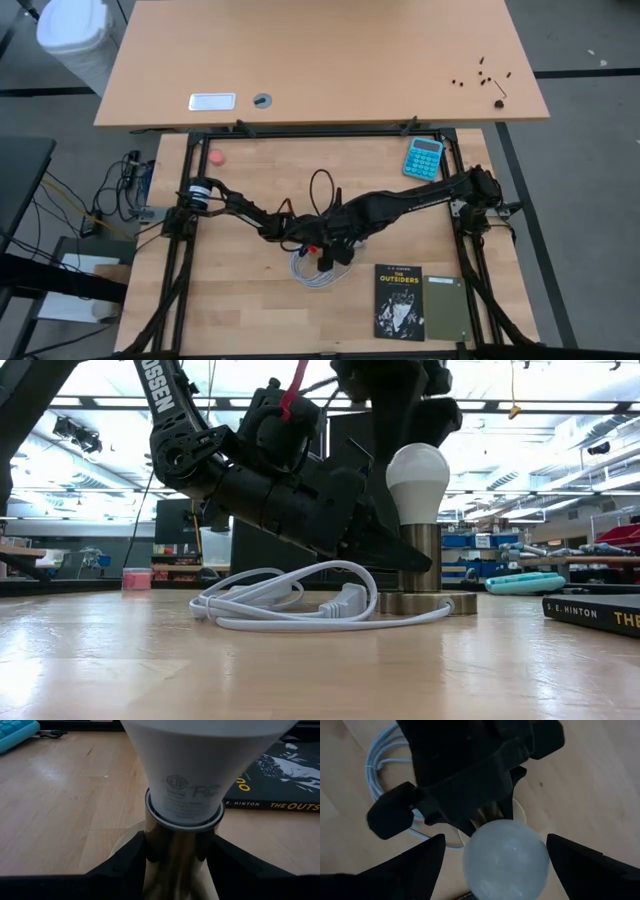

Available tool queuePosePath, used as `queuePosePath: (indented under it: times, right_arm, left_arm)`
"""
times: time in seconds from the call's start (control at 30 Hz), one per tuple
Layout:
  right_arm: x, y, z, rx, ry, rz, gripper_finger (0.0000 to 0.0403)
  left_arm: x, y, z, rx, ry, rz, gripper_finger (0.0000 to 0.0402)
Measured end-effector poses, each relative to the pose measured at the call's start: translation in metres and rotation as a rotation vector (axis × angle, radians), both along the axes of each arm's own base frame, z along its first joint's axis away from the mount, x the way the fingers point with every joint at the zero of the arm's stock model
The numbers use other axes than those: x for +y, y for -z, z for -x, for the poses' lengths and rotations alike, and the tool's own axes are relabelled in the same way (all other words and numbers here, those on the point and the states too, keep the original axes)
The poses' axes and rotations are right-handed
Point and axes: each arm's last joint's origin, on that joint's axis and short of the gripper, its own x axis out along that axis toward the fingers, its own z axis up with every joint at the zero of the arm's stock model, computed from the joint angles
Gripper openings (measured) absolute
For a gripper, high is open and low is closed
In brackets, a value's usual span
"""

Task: Screw lightbulb
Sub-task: Insert the white lightbulb into the silver lamp

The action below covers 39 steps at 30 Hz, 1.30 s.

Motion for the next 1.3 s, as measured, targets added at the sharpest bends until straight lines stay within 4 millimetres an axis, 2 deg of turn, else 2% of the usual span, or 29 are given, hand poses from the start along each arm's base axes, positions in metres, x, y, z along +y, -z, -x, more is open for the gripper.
queuePosePath:
  times: [0.47,1.3]
  right_arm:
    - [0.012,-0.015,0.012,-0.053,0.017,0.077,0.0357]
    - [0.013,-0.015,0.012,-0.053,0.018,0.092,0.0357]
  left_arm:
    - [0.000,0.000,0.000,0.000,-0.003,-0.001,0.0184]
    - [0.000,0.000,0.000,0.000,-0.004,-0.001,0.0184]
